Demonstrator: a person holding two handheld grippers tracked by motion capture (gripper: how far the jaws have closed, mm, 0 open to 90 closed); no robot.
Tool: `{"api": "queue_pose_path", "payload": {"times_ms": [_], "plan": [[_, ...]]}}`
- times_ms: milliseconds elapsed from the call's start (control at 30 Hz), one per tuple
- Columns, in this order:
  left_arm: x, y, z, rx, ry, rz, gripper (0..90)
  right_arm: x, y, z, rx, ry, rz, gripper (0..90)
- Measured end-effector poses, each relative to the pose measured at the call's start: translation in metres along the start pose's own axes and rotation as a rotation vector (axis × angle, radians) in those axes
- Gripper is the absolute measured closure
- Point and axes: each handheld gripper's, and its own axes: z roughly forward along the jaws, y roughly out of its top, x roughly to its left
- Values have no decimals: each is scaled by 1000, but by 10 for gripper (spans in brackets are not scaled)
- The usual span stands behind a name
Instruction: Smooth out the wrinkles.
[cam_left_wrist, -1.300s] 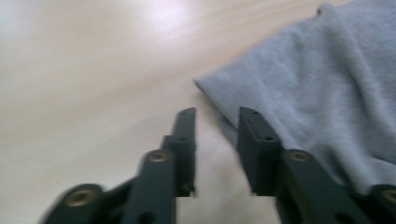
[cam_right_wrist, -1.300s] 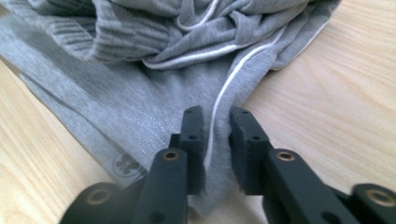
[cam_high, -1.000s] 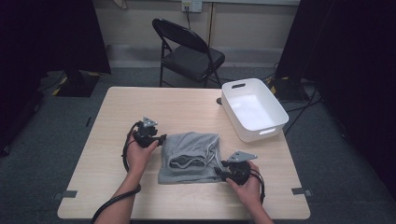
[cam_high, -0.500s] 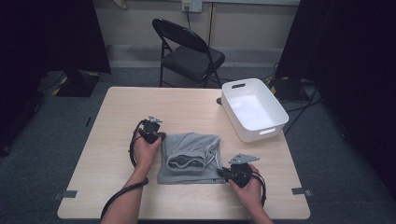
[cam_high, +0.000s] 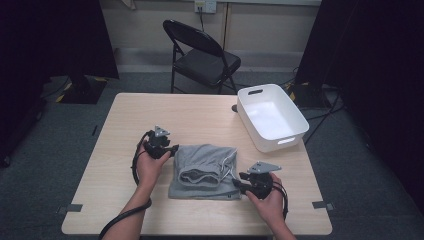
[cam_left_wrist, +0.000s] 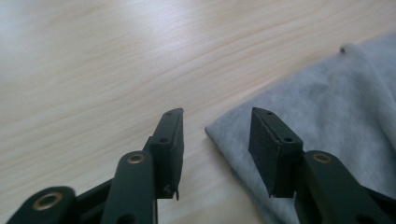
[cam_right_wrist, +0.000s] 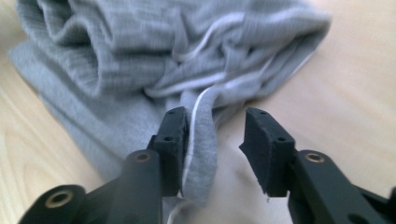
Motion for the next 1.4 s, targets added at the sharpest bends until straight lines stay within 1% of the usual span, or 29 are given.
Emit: {"api": "queue_pose_path", "payload": {"times_ms": [33,67,100,167,300,367,400,467,500,533,600,633,700,767,800,833,867,900,1000,1033,1067,1100,1133,1167,1200,1233,1300,1333,1400], "plan": [[-1,-1,-5,4,-13,20,509,0,6,0,-9,7,6,605],[-2,-1,-8,1,-22,26,510,1,10,0,-20,6,8,599],[-5,-2,-12,-7,-29,19,511,2,14,-1,-24,0,3,590],[-8,-1,-20,-8,-56,43,502,5,24,-2,-37,-2,-1,560],[-20,-1,-36,-34,-85,48,461,15,39,-2,-50,-1,-27,535],[-25,-2,-42,-43,-116,52,452,19,42,-1,-51,26,-21,526],[-29,-2,-47,-54,-123,53,451,22,44,0,-55,43,-21,525],[-33,-4,-55,-63,-148,52,424,31,47,1,-64,71,-35,514],[-34,-5,-57,-68,-155,46,421,34,48,2,-62,76,-47,508],[-37,-6,-61,-64,-172,56,410,37,49,3,-56,76,-56,496],[-42,-10,-66,-59,-198,53,401,43,50,9,-41,93,-64,497],[-44,-12,-67,-54,-207,65,397,44,51,12,-30,81,-73,498],[-50,-17,-68,-55,-234,44,391,47,50,20,-3,84,-68,513],[-54,-22,-66,-40,-249,42,377,47,49,23,12,68,-64,514],[-56,-25,-64,-28,-254,51,371,47,48,25,24,62,-62,516],[-58,-27,-62,-21,-263,42,358,46,45,27,33,53,-58,526],[-60,-29,-61,-20,-266,35,343,46,44,28,42,56,-52,552],[-61,-31,-60,-17,-265,37,334,46,42,29,50,52,-53,554],[-66,-38,-53,5,-266,50,376,46,36,33,60,43,-50,592],[-67,-39,-52,20,-272,58,411,46,34,34,64,31,-53,613],[-68,-40,-50,30,-264,74,479,45,32,35,58,34,-54,629],[-69,-40,-49,39,-267,75,497,45,31,36,62,38,-56,641],[-71,-40,-47,48,-276,79,554,44,30,37,63,33,-57,655],[-72,-40,-47,59,-271,88,610,44,29,37,60,29,-58,679],[-73,-40,-46,69,-253,107,641,43,28,39,63,30,-56,693],[-74,-40,-44,78,-247,122,661,41,27,40,57,31,-50,703],[-75,-39,-40,74,-230,134,671,39,25,43,47,25,-43,715],[-76,-38,-37,71,-222,126,677,38,25,45,40,15,-47,722],[-75,-35,-32,65,-195,144,683,35,26,50,26,4,-31,733]]}}
